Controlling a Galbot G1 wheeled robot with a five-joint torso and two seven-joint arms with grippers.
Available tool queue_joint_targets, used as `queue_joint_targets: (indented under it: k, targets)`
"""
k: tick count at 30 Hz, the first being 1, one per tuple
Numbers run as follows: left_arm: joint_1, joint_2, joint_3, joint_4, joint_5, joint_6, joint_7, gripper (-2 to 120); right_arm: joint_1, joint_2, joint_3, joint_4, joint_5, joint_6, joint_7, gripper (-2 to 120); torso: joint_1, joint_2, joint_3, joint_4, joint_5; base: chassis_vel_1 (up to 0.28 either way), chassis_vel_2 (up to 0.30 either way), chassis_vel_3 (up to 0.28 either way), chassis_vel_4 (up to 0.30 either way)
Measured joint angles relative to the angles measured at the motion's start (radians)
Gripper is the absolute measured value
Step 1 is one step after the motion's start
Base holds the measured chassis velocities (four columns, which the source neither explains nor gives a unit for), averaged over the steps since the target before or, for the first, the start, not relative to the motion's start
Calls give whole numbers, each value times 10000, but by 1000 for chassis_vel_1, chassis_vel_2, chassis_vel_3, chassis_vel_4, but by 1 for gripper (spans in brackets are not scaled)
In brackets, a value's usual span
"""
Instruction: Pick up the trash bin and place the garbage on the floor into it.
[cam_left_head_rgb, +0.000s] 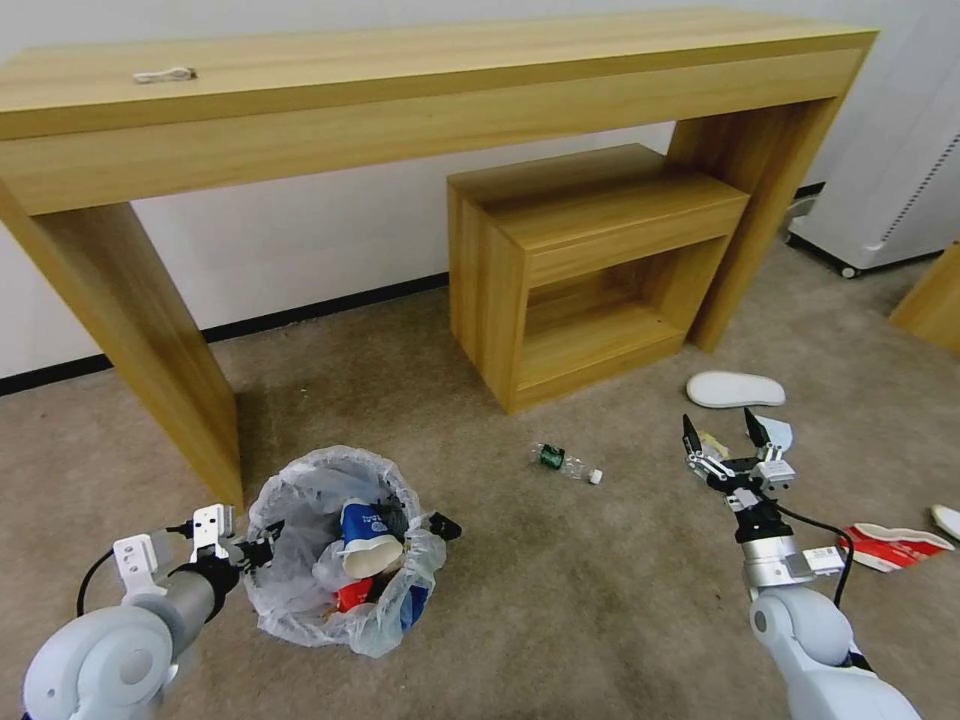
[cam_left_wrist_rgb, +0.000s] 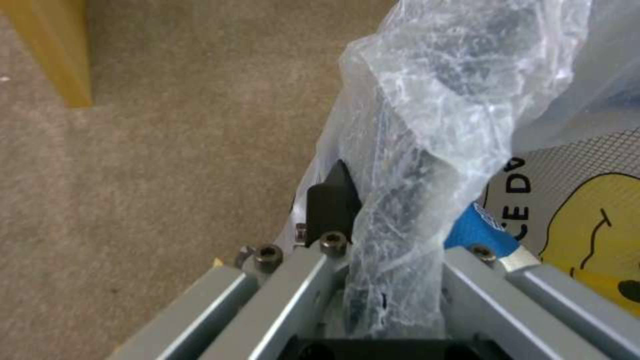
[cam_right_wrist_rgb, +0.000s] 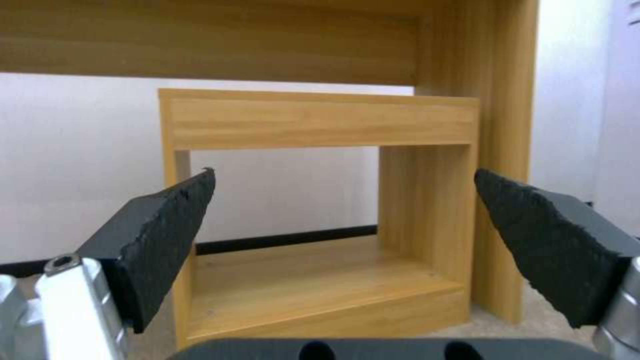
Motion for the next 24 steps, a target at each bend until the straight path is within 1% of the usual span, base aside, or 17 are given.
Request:
queue_joint_targets:
  k: [4,24]
  targets:
    - [22,-21,0,-13,26,0,1,0,-13,36,-18,0,4,19,-30,99,0,0,0,1,0,-51,-55,-37,-43]
    - [92,-106,-20,-74,109,-30,43,0,-38,74,-29,-44,7,117,-172,99,1,0,0,-2,1,-8,-9,-11,-8]
